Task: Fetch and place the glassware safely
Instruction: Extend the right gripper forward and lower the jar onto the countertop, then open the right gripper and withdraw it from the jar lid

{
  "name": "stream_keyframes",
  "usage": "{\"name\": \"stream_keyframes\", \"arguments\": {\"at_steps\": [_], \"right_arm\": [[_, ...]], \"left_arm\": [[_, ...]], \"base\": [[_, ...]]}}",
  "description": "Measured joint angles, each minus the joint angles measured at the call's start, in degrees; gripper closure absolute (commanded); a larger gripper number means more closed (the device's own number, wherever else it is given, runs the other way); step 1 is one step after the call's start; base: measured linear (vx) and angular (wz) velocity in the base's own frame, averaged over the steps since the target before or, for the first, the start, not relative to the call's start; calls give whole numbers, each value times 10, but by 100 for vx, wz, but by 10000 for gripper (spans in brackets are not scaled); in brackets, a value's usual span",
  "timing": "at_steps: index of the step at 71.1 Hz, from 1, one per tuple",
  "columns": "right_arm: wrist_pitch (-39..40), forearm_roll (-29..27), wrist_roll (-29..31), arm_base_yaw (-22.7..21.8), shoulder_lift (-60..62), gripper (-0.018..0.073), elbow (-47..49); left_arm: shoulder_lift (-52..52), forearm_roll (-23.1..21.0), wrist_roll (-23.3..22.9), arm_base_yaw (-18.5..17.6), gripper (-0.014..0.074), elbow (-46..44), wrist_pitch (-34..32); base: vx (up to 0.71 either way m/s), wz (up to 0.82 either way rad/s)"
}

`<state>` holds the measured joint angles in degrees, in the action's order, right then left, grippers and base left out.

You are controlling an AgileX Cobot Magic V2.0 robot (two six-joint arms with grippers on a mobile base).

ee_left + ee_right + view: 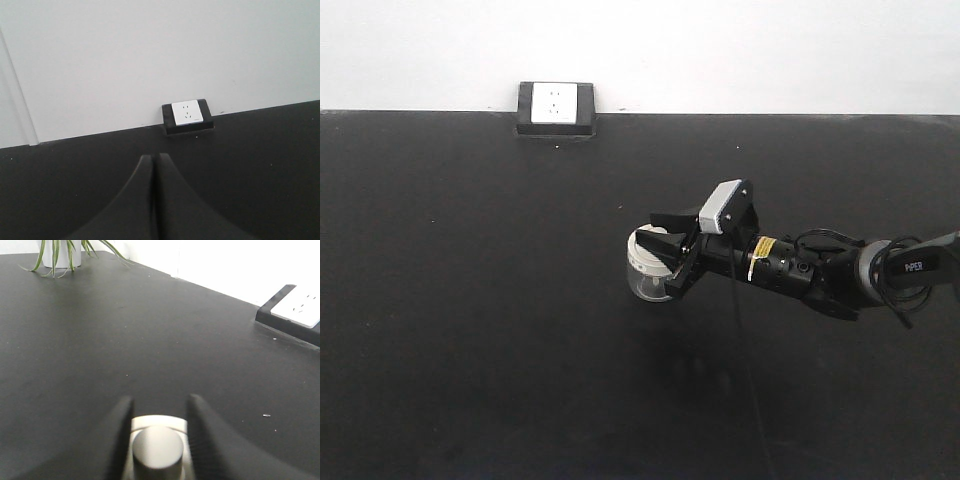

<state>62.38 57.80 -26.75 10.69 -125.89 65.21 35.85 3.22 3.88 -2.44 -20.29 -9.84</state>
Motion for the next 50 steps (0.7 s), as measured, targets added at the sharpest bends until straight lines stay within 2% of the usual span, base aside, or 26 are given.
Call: {"name": "stream_keyframes", "arguments": {"at_steps": [9,16,35,50], "right_arm": [[1,0,0,0,0,-50,0],[1,0,0,0,0,-90,0],[2,0,-1,0,4,-32,0],[-25,3,-24,0,57,29,0]], "left_arm": [[0,0,0,0,603,0,0],[0,0,0,0,603,0,0],[0,0,0,0,603,0,0],[0,0,0,0,603,0,0]], "base": [[0,0],[0,0],[0,0],[0,0]]}}
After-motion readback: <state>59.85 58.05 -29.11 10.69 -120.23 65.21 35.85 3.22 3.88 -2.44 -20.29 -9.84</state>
